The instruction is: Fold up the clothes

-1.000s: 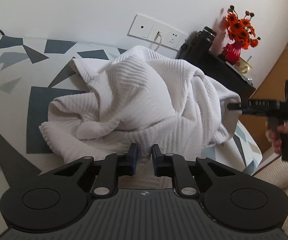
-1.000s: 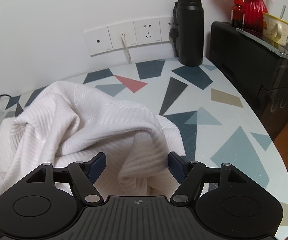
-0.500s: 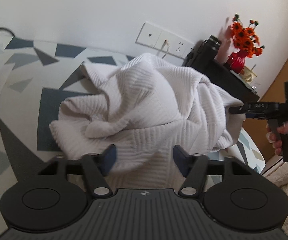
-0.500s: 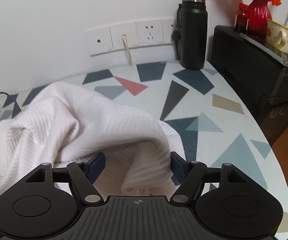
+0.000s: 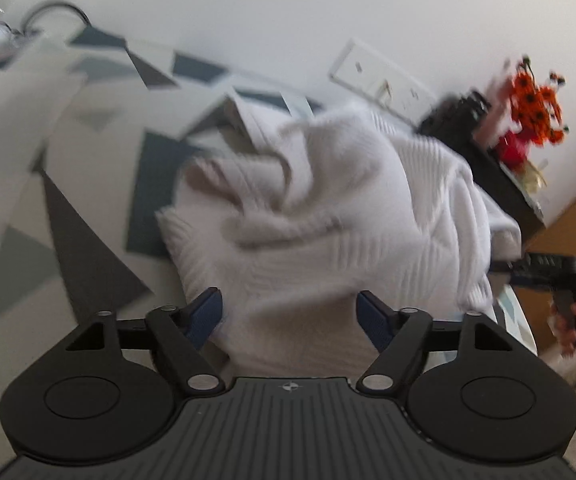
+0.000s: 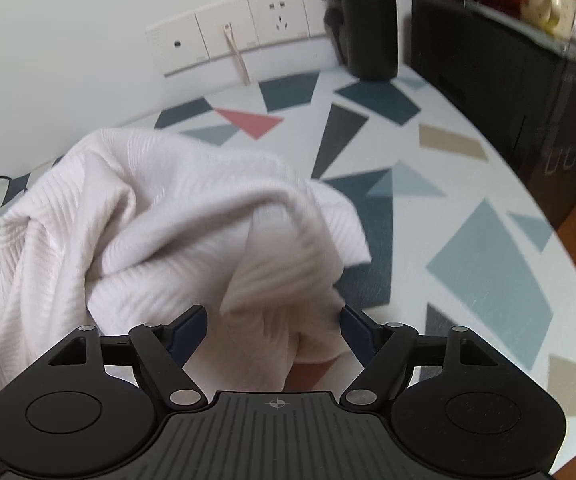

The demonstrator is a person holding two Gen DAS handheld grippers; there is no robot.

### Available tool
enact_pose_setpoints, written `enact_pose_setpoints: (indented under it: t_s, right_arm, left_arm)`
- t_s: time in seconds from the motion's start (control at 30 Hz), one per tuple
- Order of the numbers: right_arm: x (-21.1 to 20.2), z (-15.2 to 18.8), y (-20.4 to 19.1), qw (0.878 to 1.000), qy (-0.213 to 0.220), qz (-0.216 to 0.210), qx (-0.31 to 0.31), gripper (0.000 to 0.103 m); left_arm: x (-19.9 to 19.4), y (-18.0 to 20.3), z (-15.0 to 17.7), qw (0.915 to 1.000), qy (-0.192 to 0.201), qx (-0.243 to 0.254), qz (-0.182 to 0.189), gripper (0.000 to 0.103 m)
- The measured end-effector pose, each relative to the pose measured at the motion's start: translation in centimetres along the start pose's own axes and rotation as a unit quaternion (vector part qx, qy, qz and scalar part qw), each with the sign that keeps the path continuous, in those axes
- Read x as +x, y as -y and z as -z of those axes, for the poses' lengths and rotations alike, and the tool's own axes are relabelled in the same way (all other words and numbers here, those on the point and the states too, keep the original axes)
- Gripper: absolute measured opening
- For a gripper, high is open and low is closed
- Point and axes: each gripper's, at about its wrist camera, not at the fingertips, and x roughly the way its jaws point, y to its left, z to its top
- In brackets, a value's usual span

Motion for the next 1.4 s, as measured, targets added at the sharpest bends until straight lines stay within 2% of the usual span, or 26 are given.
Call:
enact_pose_setpoints:
  t_s: [0.03, 0.07, 0.1, 0.13, 0.17, 0.27, 0.37, 0.4, 0.47, 0.5, 0.57, 0.6, 0.67, 0.73, 0.77, 0.83, 0.87, 0.9, 0.97, 1.03, 1.13, 1.23, 1.3, 1.4]
  right_arm:
    - [0.3, 0.1, 0.1, 1.0, -0.002, -0.001, 0.004, 0.07]
    - [0.5, 0.1, 0.3, 1.0, -0.004, -0.006, 0.012, 0.067]
    - [0.5, -0.1, 0.5, 1.0, -0.002, -0.012, 0.018, 0.052]
    - [0.5, -0.2, 0.7, 1.0, 0.001, -0.017, 0.024, 0.034]
    - [0.3, -0.4, 0.8, 1.0, 0.009, -0.019, 0.023, 0.03]
    - [-0.9, -1.3, 0.9, 0.999, 0.052, -0.013, 0.01, 0.014]
    - [-1.9, -2.7, 0.8, 0.995, 0.1, -0.002, 0.012, 0.009]
    - [-2.2, -3.3, 0.7, 0.993, 0.114, -0.005, 0.016, 0.009]
    - [-2.7, -4.5, 0.3, 0.99, 0.141, -0.015, 0.023, 0.008]
    - [-3.0, -5.0, 0.0, 0.988, 0.154, -0.023, 0.023, 0.008]
    - [-2.9, -5.9, -0.8, 0.986, 0.162, -0.036, 0.019, 0.008]
    - [-2.6, -6.3, -1.2, 0.986, 0.16, -0.035, 0.017, 0.009]
    - [-1.7, -6.9, -1.7, 0.989, 0.143, -0.027, 0.017, 0.019]
    - [-1.1, -7.1, -1.9, 0.992, 0.123, -0.02, 0.022, 0.044]
    - [-1.1, -6.9, -2.2, 0.992, 0.12, -0.014, 0.019, 0.047]
    - [-1.4, -6.3, -2.6, 0.993, 0.121, 0.005, 0.003, 0.062]
    - [-1.7, -6.2, -2.7, 0.992, 0.123, 0.02, -0.009, 0.067]
    - [-2.0, -6.0, -2.8, 0.991, 0.124, 0.035, -0.021, 0.074]
    - [-2.9, -5.7, -2.7, 0.989, 0.128, 0.063, -0.031, 0.079]
    - [-4.4, -5.7, -2.4, 0.987, 0.138, 0.083, -0.027, 0.089]
    - [-7.3, -5.8, -2.1, 0.98, 0.167, 0.108, -0.02, 0.102]
    - [-10.3, -6.3, -2.1, 0.973, 0.204, 0.102, -0.026, 0.102]
    - [-11.9, -6.8, -2.0, 0.97, 0.221, 0.099, -0.027, 0.102]
    - [-12.9, -7.4, -1.9, 0.969, 0.224, 0.092, -0.038, 0.102]
  left_arm:
    - [0.3, 0.2, 0.1, 0.9999, -0.013, 0.006, 0.008, 0.031]
    - [0.6, 0.4, 0.1, 0.9995, -0.026, 0.011, 0.017, 0.026]
    - [0.6, 0.7, 0.1, 0.9992, -0.027, 0.023, 0.016, 0.019]
    - [0.4, 1.1, 0.0, 0.999, -0.022, 0.038, 0.011, 0.015]
    - [0.0, 1.4, -0.2, 0.9986, -0.011, 0.052, 0.004, 0.014]
    - [-2.3, 2.0, -1.6, 0.9959, 0.054, 0.071, -0.018, 0.011]
    - [-4.9, 1.9, -3.6, 0.9889, 0.126, 0.065, -0.046, 0.009]
    - [-6.0, 2.0, -4.3, 0.9837, 0.159, 0.059, -0.06, 0.005]
    - [-8.3, 2.1, -5.7, 0.9693, 0.227, 0.045, -0.083, 0.004]
    - [-9.1, 1.9, -6.2, 0.9642, 0.248, 0.036, -0.086, 0.004]
    - [-9.8, 1.3, -7.3, 0.9635, 0.253, 0.022, -0.085, 0.004]
    - [-9.7, 1.1, -7.6, 0.9654, 0.245, 0.021, -0.088, 0.004]
    - [-8.9, 1.1, -7.6, 0.9719, 0.216, 0.024, -0.092, 0.01]
    - [-7.8, 1.4, -6.8, 0.9803, 0.179, 0.02, -0.082, 0.032]
    - [-7.3, 1.6, -6.3, 0.983, 0.166, 0.02, -0.076, 0.04]
    - [-6.3, 2.4, -5.0, 0.9854, 0.147, 0.025, -0.082, 0.07]
    - [-5.9, 2.7, -4.4, 0.9857, 0.139, 0.029, -0.09, 0.074]
    - [-5.4, 2.9, -3.9, 0.9863, 0.131, 0.033, -0.094, 0.078]
    - [-4.6, 3.5, -3.2, 0.9882, 0.115, 0.033, -0.096, 0.081]
    - [-4.0, 3.9, -3.2, 0.9887, 0.104, 0.032, -0.103, 0.089]
    - [-3.7, 4.6, -4.2, 0.9886, 0.106, 0.032, -0.102, 0.091]
    - [-3.5, 5.3, -5.4, 0.9882, 0.114, 0.028, -0.098, 0.095]
    - [-3.0, 5.8, -5.8, 0.9895, 0.103, 0.033, -0.097, 0.095]
    - [-2.4, 6.8, -5.4, 0.9908, 0.083, 0.055, -0.092, 0.095]
